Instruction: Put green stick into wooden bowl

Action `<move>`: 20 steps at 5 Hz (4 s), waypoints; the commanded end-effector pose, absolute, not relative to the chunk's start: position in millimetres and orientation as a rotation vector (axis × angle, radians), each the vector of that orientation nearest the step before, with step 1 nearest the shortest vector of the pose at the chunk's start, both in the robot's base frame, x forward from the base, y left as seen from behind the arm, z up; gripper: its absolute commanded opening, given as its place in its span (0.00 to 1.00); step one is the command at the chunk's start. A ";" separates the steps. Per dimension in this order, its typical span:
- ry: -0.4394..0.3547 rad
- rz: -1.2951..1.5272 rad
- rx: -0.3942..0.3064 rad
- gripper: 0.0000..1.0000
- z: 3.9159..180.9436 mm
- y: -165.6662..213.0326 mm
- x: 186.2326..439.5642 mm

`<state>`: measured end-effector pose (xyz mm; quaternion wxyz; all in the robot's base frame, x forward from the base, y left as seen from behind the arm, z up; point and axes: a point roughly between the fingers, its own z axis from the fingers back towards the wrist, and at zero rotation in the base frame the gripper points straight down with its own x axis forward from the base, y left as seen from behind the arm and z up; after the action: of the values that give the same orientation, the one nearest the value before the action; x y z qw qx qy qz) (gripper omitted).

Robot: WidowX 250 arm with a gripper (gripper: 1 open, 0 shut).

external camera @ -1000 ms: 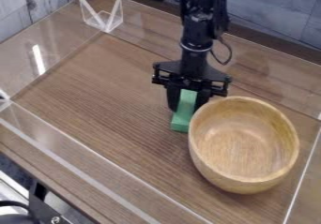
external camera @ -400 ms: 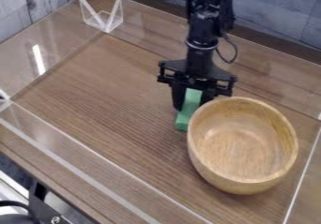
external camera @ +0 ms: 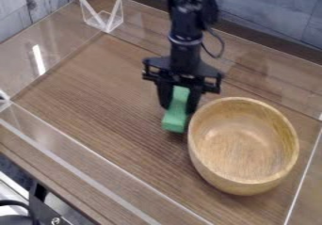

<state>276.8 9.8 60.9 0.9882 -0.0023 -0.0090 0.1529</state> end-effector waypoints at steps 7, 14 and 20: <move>-0.107 0.378 -0.110 0.00 100.6 -121.3 222.9; -0.074 0.237 -0.114 0.00 70.4 -98.8 231.4; -0.096 0.193 -0.117 1.00 105.4 -86.8 223.1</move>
<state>216.2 -84.7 93.4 0.9937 -0.0479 -0.0252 0.0981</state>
